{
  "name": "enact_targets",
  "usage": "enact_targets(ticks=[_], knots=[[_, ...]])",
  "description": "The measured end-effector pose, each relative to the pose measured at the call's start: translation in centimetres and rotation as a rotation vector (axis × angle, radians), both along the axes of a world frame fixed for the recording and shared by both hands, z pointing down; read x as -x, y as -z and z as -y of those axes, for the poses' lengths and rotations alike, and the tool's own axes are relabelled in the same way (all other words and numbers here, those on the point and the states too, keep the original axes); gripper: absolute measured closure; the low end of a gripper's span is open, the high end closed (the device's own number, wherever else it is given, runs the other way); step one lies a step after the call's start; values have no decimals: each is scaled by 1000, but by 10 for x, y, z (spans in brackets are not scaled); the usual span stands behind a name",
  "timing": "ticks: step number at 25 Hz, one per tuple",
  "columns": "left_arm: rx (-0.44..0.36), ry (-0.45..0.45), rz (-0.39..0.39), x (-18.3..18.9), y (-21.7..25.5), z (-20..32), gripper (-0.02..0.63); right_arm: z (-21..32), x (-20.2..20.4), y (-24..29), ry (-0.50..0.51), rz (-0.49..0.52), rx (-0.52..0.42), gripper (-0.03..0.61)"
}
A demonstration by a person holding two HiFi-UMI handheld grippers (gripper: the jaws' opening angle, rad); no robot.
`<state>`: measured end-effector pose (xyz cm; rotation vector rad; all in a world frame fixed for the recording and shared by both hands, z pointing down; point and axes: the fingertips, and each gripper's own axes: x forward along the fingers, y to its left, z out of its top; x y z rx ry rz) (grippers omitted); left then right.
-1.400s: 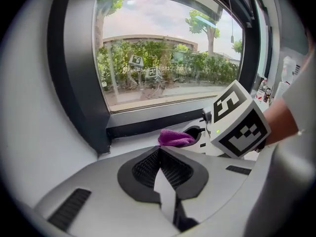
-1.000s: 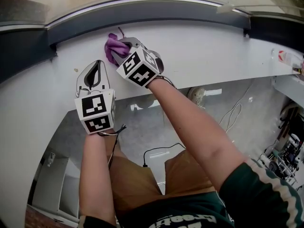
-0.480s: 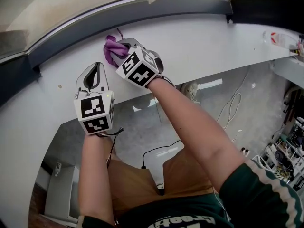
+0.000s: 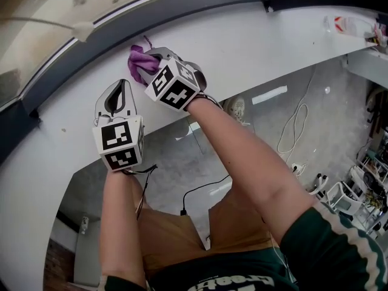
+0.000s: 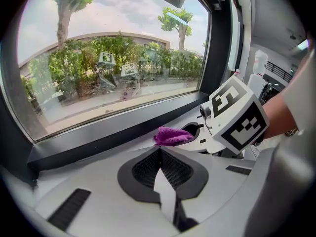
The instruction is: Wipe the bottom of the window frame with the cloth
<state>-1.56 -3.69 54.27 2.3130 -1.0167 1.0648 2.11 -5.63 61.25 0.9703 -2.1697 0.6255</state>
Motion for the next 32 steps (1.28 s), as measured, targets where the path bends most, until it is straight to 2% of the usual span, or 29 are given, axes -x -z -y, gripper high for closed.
enact_targets(ticks=[13,23,32], knots=[[7,-108,-9,-84,-7,-7,606,-13,-80,1,-59,-13,-4,483],[12,-145,-3,-133,-19,-12,606,-21,-134,0,-73,-29,-27,482],[12,-217,-23,-194,-26,-22,606,-33,-194,0,-136,-54,-32,482]])
